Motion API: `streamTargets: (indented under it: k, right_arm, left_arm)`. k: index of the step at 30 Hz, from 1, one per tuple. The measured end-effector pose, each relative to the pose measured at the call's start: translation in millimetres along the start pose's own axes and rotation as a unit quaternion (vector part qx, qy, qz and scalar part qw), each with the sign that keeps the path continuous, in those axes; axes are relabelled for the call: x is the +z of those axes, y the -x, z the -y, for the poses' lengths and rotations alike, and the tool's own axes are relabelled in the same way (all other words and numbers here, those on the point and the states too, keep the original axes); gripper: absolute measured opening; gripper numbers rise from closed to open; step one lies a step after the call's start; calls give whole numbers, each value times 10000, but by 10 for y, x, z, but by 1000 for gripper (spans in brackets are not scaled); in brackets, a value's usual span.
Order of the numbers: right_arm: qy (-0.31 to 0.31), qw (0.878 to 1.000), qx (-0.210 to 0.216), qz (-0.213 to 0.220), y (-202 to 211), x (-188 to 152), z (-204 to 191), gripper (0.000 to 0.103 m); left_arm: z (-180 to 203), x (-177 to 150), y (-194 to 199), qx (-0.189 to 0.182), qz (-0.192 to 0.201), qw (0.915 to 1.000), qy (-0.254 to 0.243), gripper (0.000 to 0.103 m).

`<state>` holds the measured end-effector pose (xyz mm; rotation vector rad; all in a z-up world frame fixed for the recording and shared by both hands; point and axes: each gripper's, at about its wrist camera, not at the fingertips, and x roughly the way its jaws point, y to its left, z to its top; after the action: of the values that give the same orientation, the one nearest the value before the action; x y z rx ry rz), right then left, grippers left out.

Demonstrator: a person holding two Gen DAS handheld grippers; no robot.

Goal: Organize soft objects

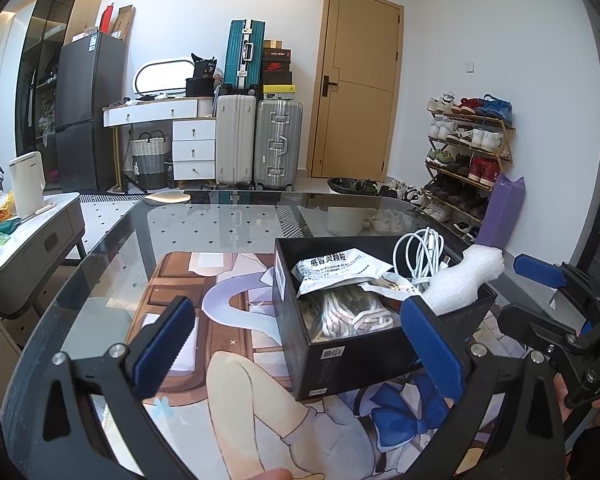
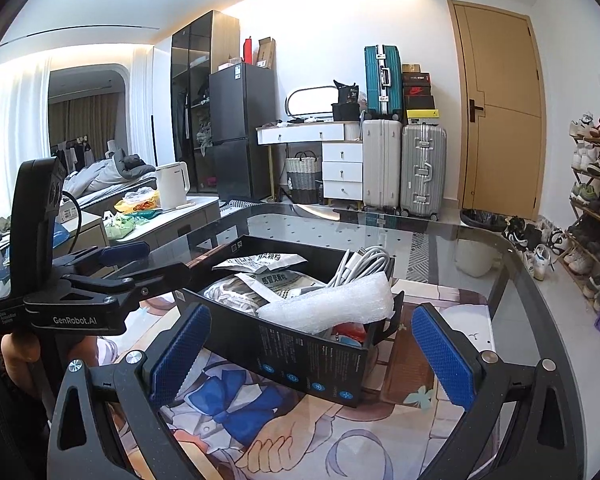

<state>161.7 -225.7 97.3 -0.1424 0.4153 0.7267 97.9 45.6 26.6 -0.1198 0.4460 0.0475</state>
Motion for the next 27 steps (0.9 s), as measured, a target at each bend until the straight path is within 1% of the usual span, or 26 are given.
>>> streamTargets:
  k: [27]
  right_arm:
    - [12, 10000, 3, 7, 6, 0, 5, 102]
  left_arm:
    - [-5, 31, 36, 13, 36, 10000, 46, 103]
